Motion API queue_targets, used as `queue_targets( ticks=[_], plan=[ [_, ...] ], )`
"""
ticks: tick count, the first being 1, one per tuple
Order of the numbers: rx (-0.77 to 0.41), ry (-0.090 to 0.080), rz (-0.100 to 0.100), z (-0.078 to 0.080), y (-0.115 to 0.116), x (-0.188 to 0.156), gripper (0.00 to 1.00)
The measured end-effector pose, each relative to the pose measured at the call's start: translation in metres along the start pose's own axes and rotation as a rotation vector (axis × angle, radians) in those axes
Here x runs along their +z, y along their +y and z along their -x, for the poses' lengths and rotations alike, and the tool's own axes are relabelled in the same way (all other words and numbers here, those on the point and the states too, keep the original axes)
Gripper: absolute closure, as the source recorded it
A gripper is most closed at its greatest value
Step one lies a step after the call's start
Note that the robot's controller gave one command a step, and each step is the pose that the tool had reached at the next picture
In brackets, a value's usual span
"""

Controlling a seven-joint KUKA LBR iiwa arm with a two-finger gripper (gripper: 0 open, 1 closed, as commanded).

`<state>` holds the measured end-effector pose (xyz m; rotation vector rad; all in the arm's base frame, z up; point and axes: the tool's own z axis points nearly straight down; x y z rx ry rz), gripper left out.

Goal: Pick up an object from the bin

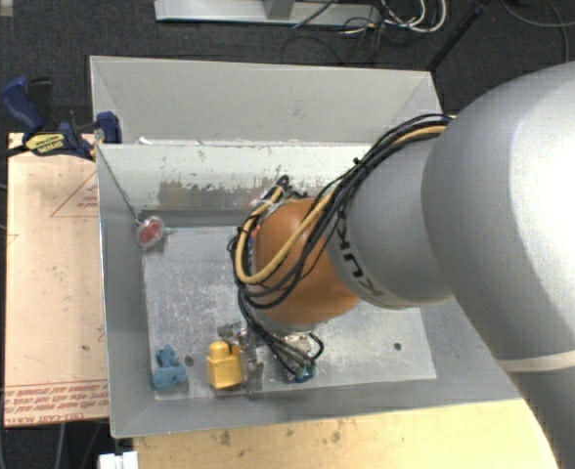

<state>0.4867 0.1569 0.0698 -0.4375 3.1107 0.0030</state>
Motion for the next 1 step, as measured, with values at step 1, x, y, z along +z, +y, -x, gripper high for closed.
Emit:
queue_targets(
  ticks=[1],
  plan=[
    [0.000, -0.012, -0.001, 0.0283, 0.0021, -0.1349, 1.00]
  ],
)
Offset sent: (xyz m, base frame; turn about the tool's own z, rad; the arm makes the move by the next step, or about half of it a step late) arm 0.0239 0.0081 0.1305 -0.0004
